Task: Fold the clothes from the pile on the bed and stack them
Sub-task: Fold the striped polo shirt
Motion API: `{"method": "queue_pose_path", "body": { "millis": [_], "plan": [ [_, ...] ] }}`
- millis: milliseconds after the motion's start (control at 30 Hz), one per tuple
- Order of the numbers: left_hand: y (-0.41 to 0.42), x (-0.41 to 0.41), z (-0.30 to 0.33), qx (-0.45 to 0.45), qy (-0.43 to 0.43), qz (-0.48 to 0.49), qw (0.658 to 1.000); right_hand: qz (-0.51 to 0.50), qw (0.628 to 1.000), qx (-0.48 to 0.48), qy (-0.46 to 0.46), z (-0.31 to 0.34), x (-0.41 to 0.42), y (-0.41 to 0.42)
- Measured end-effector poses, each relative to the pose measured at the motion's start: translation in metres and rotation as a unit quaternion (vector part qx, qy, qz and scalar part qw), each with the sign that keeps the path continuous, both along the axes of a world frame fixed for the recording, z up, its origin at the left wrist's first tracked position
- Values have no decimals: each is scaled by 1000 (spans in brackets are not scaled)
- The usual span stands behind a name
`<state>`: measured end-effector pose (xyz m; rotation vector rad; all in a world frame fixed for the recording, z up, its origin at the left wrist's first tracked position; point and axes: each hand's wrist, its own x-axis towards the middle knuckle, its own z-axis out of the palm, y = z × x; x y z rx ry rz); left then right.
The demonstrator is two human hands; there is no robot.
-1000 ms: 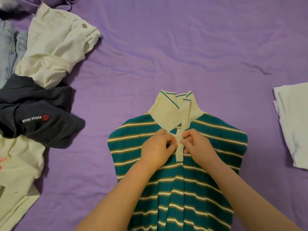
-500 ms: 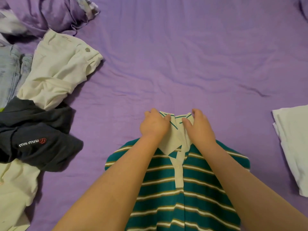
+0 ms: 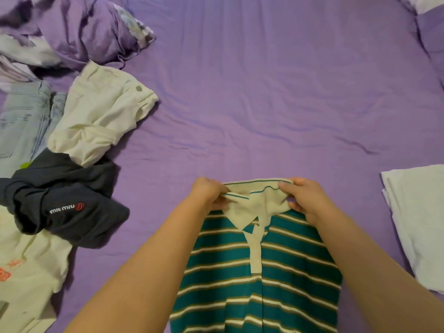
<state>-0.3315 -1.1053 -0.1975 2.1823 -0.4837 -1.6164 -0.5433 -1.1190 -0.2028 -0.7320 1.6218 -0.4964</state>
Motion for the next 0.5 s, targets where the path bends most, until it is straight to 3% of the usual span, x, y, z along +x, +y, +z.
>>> {"method": "queue_pose_path", "body": {
  "millis": [67, 167, 333, 500],
  "plan": [
    [14, 4, 14, 5, 98, 38, 994, 7, 1000, 30, 7, 4, -6, 7],
    [30, 9, 27, -6, 175, 100, 979, -15, 998, 47, 50, 12, -9, 17],
    [50, 9, 36, -8, 276, 224, 935, -158, 973, 127, -112, 27, -11, 26],
    [68, 8, 34, 7, 307, 288, 907, -197, 951, 178, -156, 31, -10, 35]
  ]
}}
